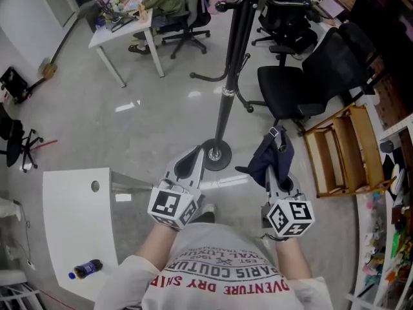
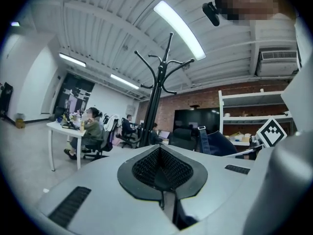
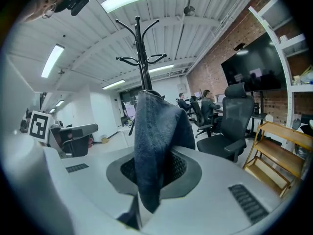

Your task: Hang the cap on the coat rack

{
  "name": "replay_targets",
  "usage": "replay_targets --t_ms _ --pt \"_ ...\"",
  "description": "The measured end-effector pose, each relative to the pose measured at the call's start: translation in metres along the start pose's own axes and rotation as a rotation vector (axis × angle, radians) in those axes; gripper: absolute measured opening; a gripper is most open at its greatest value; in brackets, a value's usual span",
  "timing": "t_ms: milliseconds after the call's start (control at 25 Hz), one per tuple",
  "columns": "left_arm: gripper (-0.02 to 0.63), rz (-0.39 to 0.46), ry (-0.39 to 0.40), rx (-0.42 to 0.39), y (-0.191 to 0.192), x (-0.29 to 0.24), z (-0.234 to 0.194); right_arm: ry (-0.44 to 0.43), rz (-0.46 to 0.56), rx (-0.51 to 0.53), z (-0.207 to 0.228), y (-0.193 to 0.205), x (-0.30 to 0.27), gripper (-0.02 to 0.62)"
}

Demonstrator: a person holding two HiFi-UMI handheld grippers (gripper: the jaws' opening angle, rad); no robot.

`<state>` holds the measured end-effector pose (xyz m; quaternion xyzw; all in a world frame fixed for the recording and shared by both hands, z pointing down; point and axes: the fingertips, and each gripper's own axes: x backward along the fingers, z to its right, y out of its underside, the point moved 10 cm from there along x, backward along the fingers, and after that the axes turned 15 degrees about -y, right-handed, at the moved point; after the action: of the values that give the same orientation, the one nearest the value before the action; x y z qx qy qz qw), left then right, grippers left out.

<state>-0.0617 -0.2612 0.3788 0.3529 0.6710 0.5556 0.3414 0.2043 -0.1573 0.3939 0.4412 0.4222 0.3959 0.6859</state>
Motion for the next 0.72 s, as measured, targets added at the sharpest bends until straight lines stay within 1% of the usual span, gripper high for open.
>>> replay_targets --t_ms 200,360,560,720 --pt "0.006 -0.033 0.054 0.023 0.007 -0.051 -0.031 0.043 -0.008 0.011 0.005 -0.009 -0.049 0.043" --pt "0.006 -0.055 0.071 0.039 0.012 -0.076 -0.039 0.050 -0.051 0.020 0.018 -0.014 -0.074 0.043" --pt "0.006 -0.067 0.051 0.041 0.015 -0.095 -0.044 0.021 -0.109 0.041 0.036 -0.012 -0.103 0.043" --pt "0.006 -0.092 0.038 0.043 0.020 -0.101 -0.040 -0.011 -0.150 0.029 0.047 -0.006 -0.120 0.043"
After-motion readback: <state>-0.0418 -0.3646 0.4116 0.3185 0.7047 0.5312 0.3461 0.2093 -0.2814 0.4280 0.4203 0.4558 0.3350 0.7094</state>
